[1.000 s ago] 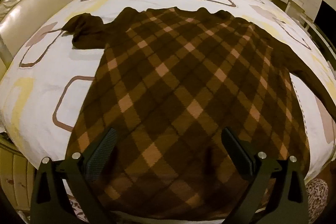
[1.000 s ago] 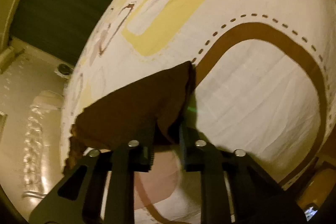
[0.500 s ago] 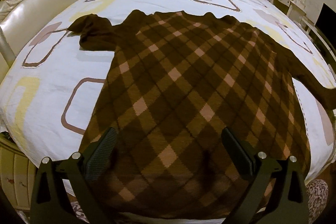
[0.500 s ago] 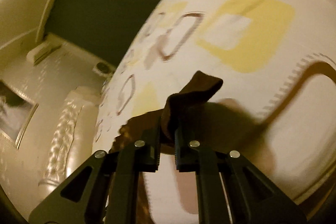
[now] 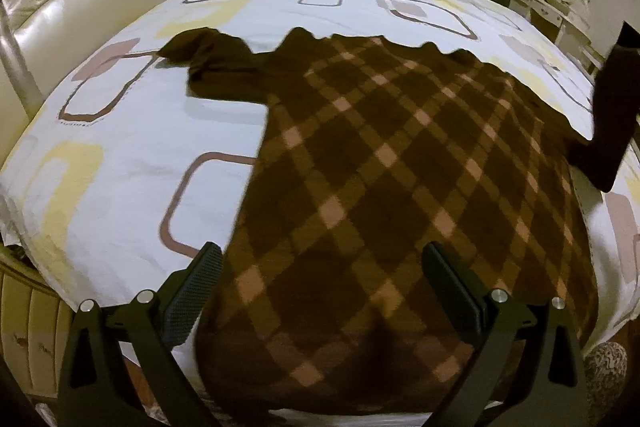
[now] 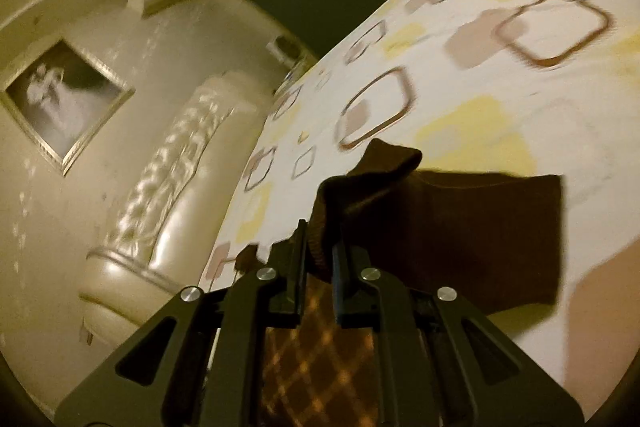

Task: Fold small clothes
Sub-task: 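Carry the sleeve across the sweater body with the right gripper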

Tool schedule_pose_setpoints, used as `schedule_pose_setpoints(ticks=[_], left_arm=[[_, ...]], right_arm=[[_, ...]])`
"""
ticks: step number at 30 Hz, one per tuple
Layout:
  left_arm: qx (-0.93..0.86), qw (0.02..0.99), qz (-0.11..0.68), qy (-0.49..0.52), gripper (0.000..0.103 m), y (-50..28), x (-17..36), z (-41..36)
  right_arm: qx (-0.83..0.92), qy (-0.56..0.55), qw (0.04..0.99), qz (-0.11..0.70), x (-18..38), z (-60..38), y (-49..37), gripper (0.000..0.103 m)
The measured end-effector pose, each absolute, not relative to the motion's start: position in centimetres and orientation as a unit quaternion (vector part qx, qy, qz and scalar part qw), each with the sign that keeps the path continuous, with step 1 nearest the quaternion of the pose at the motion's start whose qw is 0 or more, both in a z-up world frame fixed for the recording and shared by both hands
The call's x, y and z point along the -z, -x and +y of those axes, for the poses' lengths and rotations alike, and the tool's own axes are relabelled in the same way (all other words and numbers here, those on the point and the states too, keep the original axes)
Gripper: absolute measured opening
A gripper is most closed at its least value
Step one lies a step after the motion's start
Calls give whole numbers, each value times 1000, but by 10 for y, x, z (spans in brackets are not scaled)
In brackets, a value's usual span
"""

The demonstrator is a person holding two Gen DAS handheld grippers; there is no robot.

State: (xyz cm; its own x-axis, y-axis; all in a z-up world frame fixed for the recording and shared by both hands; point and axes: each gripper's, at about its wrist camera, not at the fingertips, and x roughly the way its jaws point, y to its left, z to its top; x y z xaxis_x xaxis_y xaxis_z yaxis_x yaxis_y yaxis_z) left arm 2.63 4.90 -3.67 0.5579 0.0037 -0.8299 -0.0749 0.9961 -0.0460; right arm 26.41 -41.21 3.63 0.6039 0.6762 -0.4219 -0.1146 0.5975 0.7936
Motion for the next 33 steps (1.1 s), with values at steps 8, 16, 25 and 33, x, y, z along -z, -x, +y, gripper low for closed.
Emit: schedule_pose_setpoints(ticks=[8, 16, 25, 33], left_arm=[[-30, 879, 472, 61, 99, -29, 40, 66], [-40, 878, 470, 76, 99, -31, 42, 82], [-54, 874, 473, 95, 99, -32, 48, 101], [-53, 873, 475, 96, 99, -35, 52, 102]], right_arm=[[-312, -337, 783, 421, -18, -278, -299, 10], [-350, -287, 758, 470, 10, -165, -315, 10], [-352, -244, 744, 513, 49, -85, -323, 10], [-345, -221, 745, 527, 68, -48, -333, 10]])
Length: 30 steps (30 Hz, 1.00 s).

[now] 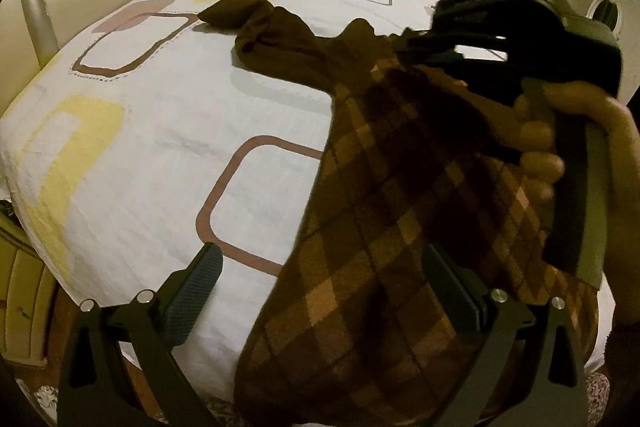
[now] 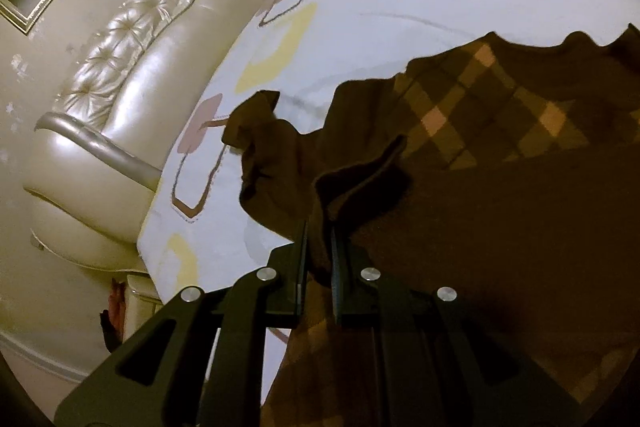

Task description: Fold small clothes

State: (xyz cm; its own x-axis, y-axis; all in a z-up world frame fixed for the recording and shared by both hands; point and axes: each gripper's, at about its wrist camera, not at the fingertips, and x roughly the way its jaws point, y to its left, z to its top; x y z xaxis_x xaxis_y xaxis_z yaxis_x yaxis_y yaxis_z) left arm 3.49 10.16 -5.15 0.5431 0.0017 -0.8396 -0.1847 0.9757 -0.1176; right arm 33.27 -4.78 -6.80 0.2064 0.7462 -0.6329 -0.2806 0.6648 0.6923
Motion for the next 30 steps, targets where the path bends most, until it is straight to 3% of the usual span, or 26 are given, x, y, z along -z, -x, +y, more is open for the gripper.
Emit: schedule_pose_setpoints(ticks=[5, 8, 10, 16, 25, 30], left_arm=[[-51, 873, 475, 100, 99, -37, 52, 101], [-50, 873, 475, 101, 99, -39, 53, 102], [-50, 872, 477, 101, 99, -38, 54, 102], [-49, 868, 483, 103, 99, -40, 58, 102], [-45, 870, 481, 96, 99, -40, 56, 94], [-40, 873, 479, 85, 99, -41, 52, 81]], right_arm=[[-340, -202, 742, 541, 83, -36, -336, 11], [-338, -208, 732, 554, 94, -34, -336, 20], [-339, -211, 726, 560, 100, -34, -335, 34], [-366, -243, 715, 545, 92, -65, -321, 42], [-256, -300, 815, 425, 45, -284, -273, 54], [-126, -355, 826, 418, 75, -398, -268, 57]])
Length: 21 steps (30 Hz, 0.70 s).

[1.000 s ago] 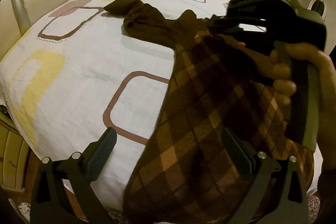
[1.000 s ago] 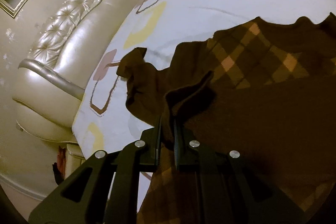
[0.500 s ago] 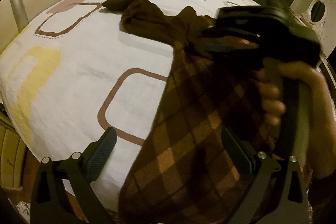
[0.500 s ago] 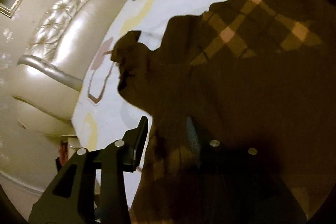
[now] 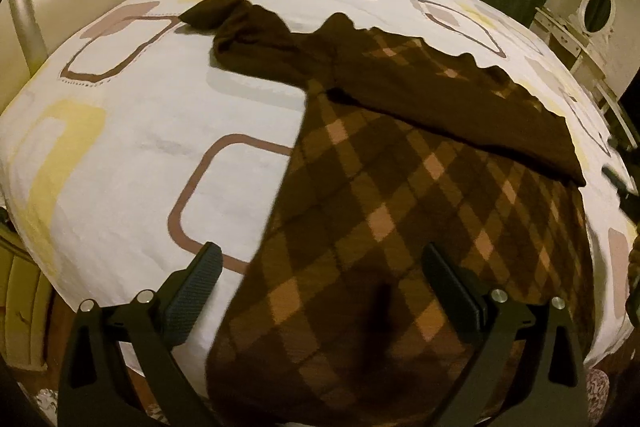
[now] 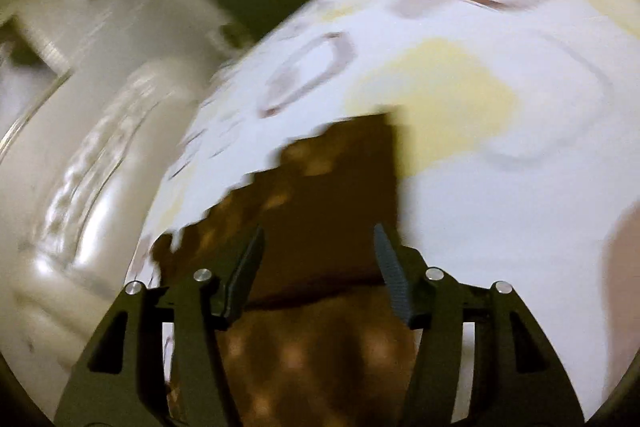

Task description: Fold small clothes

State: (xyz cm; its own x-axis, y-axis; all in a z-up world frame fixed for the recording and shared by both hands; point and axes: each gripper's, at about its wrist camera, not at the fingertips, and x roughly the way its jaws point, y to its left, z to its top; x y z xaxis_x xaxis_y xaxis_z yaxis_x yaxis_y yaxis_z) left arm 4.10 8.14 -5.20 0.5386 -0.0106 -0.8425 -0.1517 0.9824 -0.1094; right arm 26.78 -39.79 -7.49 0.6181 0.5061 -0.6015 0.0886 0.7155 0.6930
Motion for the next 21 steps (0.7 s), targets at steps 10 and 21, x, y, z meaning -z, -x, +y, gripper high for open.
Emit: schedule_pose_setpoints(ticks=[10, 21], left_arm=[[-39, 876, 475, 73, 99, -40, 42, 63], [-38, 876, 475, 73, 99, -40, 42, 59]], right_arm=[[-172, -400, 772, 463, 136, -392, -287, 43], [-139, -383, 777, 480, 151, -411, -276, 7]])
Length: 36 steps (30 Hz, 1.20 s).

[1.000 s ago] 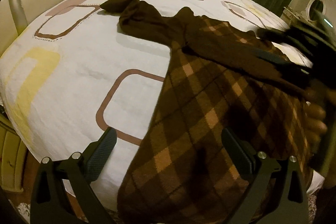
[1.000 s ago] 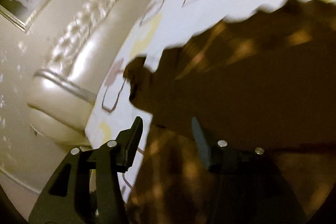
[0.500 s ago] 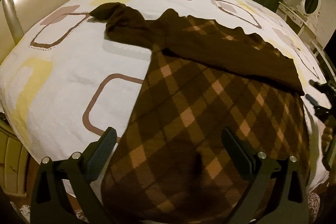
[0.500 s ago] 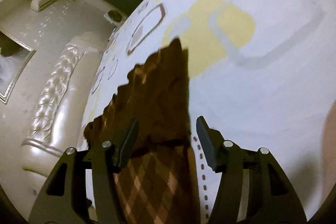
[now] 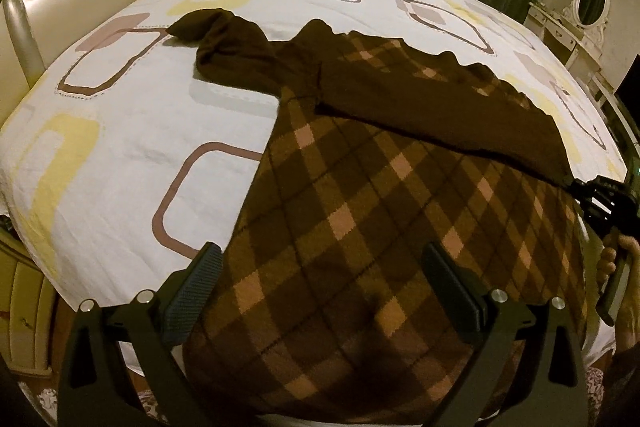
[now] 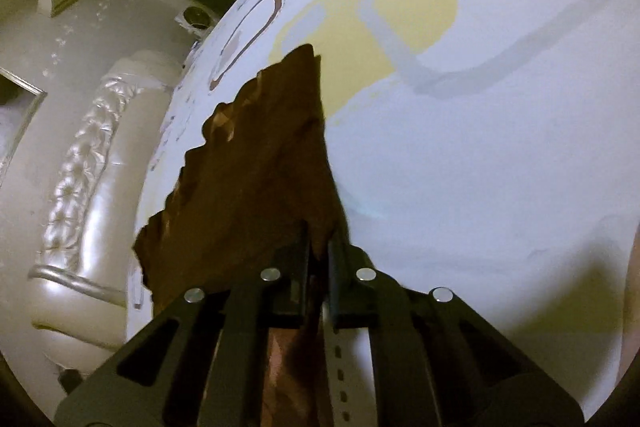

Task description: Fold small clothes

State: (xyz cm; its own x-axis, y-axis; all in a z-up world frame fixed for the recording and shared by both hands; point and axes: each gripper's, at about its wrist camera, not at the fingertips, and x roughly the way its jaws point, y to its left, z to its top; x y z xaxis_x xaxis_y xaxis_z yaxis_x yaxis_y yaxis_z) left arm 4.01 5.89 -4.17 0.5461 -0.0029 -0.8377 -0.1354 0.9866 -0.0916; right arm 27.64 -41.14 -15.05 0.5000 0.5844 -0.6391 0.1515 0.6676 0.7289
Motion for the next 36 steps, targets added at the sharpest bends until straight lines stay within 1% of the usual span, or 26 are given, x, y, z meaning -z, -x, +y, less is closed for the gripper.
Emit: schedule_pose_setpoints(ticks=[2, 3, 4, 5, 6, 7, 12, 16, 20, 24, 28, 30, 32, 33, 36], left_arm=[[-38, 876, 476, 73, 99, -40, 42, 59], [-38, 875, 477, 73, 99, -40, 43, 59], [-38, 874, 478, 73, 99, -41, 43, 59], [-38, 873, 480, 74, 99, -41, 44, 60], [-38, 873, 481, 75, 99, -42, 44, 61], [-38, 873, 480, 74, 99, -42, 45, 61], [-39, 875, 476, 75, 99, -44, 45, 63], [-40, 876, 475, 79, 99, -47, 47, 65], [-41, 876, 475, 78, 99, -49, 50, 67], [-38, 874, 476, 87, 99, -52, 53, 72], [-41, 875, 474, 91, 99, -54, 56, 76], [-51, 875, 472, 96, 99, -55, 56, 81], [-46, 877, 466, 108, 99, -58, 53, 90], [-41, 875, 468, 114, 99, -61, 52, 95], [-32, 874, 468, 130, 99, -69, 47, 109]], right_arm=[[-149, -358, 788, 478, 146, -407, -276, 9], [-153, -352, 789, 480, 144, -405, -276, 12], [-153, -352, 789, 480, 142, -406, -276, 18], [-151, -356, 788, 479, 140, -408, -276, 22], [-150, -366, 787, 473, 136, -413, -276, 31], [-146, -375, 789, 464, 133, -418, -275, 38], [-138, -391, 797, 439, 121, -429, -294, 39], [-132, -394, 798, 436, 123, -427, -331, 39], [-132, -407, 788, 442, 132, -422, -362, 39], [-120, -384, 784, 472, 147, -413, -380, 39], [-118, -371, 791, 471, 143, -412, -378, 39], [-114, -374, 799, 457, 132, -414, -369, 39], [-133, -379, 804, 438, 119, -411, -357, 43], [-146, -377, 808, 429, 111, -406, -348, 48], [-177, -362, 818, 411, 95, -391, -323, 51]])
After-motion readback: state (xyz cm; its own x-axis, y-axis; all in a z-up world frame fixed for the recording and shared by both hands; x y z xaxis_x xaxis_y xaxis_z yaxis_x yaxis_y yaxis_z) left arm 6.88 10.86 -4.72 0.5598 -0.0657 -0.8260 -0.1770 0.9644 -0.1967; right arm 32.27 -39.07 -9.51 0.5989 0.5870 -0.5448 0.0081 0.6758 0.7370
